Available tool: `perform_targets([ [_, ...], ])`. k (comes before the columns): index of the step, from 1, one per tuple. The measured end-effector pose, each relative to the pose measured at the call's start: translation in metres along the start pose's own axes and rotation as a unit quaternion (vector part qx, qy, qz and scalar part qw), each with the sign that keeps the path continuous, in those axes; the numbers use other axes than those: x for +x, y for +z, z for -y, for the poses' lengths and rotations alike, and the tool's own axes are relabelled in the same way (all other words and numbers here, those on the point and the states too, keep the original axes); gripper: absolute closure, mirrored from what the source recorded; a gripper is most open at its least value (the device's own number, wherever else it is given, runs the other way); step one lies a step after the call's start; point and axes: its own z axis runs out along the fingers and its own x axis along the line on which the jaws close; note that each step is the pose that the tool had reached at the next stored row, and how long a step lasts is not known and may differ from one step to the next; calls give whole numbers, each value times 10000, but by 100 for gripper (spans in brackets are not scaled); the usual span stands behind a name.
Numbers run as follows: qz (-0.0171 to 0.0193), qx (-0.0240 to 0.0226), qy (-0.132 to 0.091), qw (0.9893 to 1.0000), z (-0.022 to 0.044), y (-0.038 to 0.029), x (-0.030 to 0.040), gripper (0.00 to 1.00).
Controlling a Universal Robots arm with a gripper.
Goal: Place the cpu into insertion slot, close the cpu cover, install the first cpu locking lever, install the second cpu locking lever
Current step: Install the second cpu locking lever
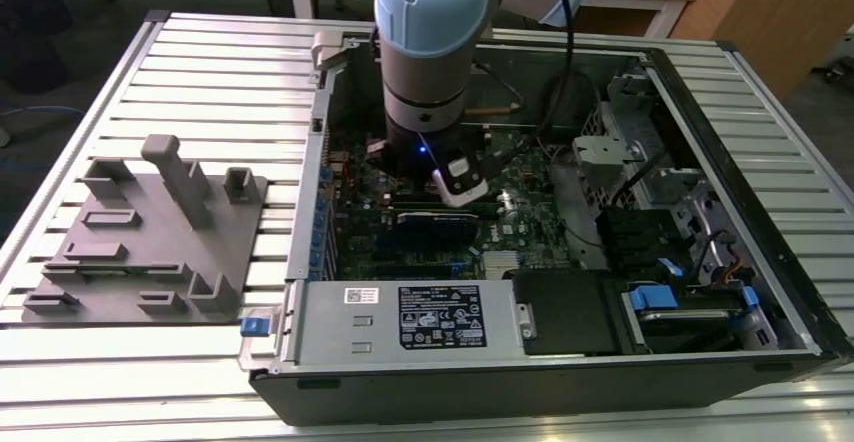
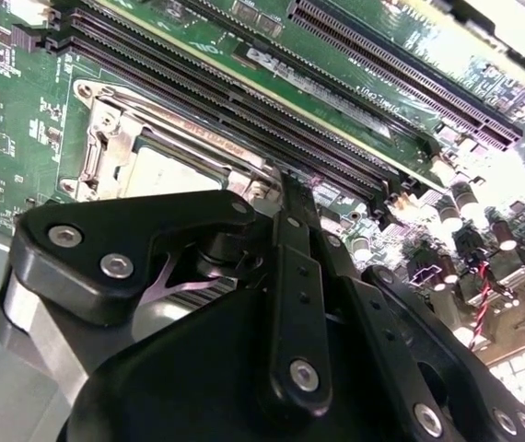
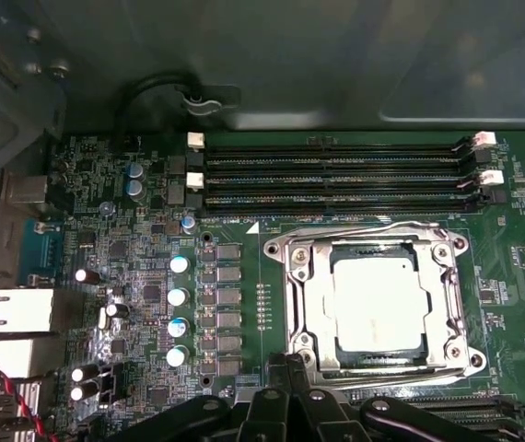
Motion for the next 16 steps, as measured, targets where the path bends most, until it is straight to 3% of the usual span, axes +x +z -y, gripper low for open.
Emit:
perform_targets([
  [16,0,0,5,10000,12,28,50,90],
])
